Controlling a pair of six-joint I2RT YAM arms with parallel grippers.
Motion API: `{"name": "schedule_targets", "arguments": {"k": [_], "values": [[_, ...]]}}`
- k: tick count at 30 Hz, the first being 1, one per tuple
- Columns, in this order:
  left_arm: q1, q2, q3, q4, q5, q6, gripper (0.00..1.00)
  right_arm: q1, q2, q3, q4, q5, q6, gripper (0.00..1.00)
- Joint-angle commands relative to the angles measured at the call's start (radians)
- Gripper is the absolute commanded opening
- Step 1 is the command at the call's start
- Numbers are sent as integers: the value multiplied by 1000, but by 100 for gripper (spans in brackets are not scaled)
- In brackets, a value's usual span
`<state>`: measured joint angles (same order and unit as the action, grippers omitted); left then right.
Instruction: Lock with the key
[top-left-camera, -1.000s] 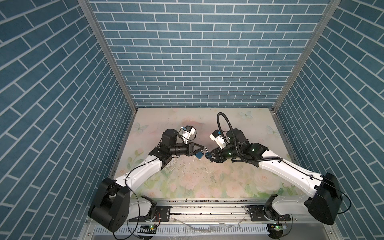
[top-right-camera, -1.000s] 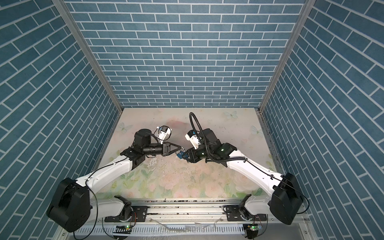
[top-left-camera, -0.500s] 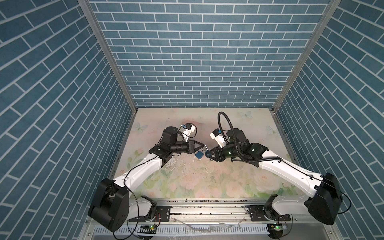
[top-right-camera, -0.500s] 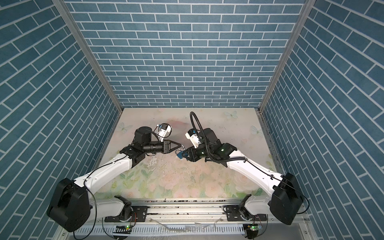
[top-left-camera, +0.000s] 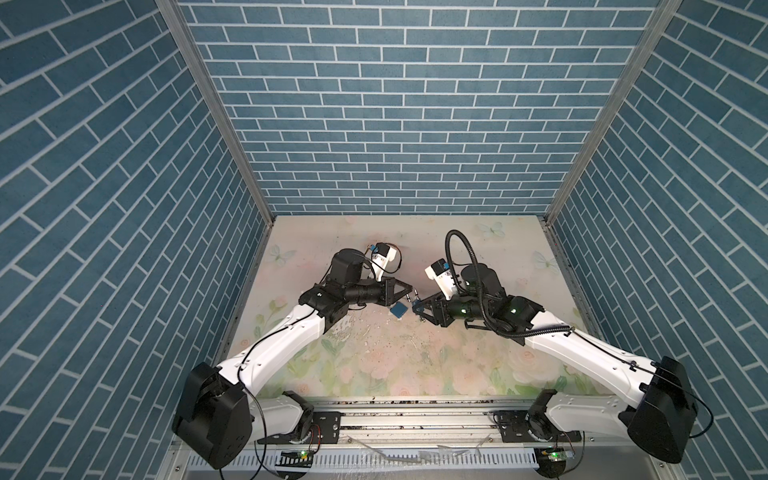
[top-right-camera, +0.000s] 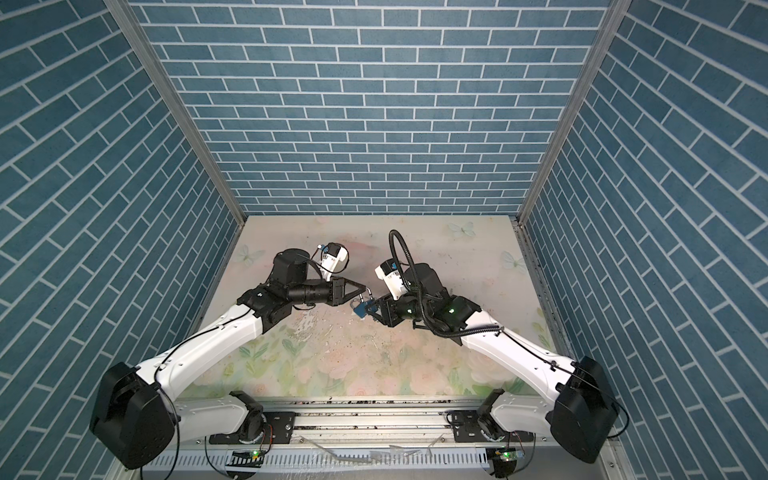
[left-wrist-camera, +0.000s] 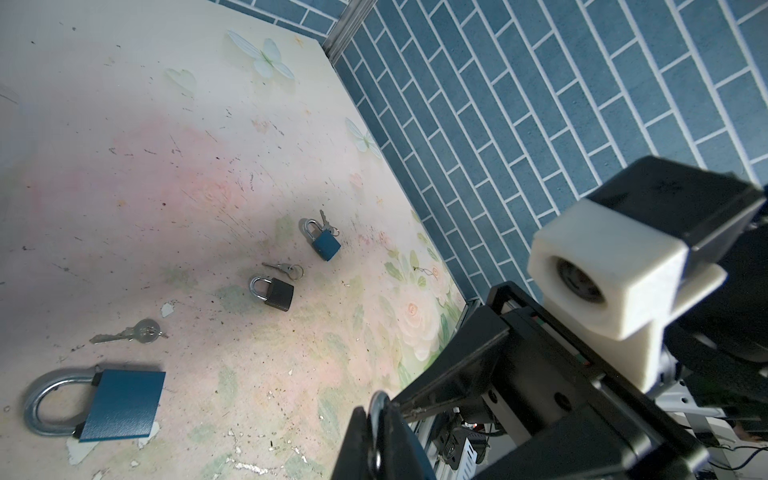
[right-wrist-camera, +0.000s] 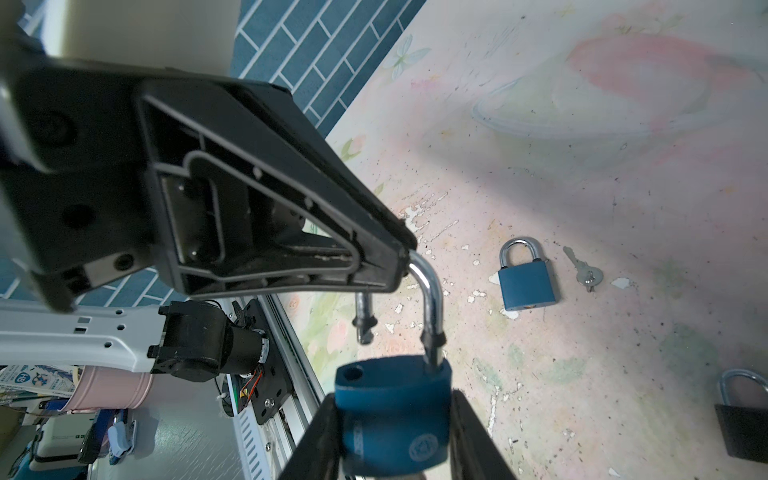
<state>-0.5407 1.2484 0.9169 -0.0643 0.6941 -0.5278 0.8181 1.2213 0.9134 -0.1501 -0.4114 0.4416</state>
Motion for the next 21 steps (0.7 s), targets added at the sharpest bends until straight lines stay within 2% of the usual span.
{"name": "schedule_targets", "arguments": {"k": [1,8,13,15,17,19,21], "values": [[-15,-45,31,-8,-42,3,0,-2,-55,-32,80,57,54,41],[-28,-65,29,42,-77,-60,0,-5,-171,-127,135,111,112,50],[-34,-64,29,81,-89,-93,0,-7,-239,-172,151,152,167,52],[-36,-71,29,91,-111,-115,0,-7,-265,-211,214,165,215,52],[-36,-82,27,98,-141,-139,0,-7,-299,-282,352,167,281,53],[-37,-101,27,93,-175,-170,0,6,-319,-325,423,181,286,55],[-39,-124,33,76,-218,-201,0,29,-322,-346,447,207,240,56]]}}
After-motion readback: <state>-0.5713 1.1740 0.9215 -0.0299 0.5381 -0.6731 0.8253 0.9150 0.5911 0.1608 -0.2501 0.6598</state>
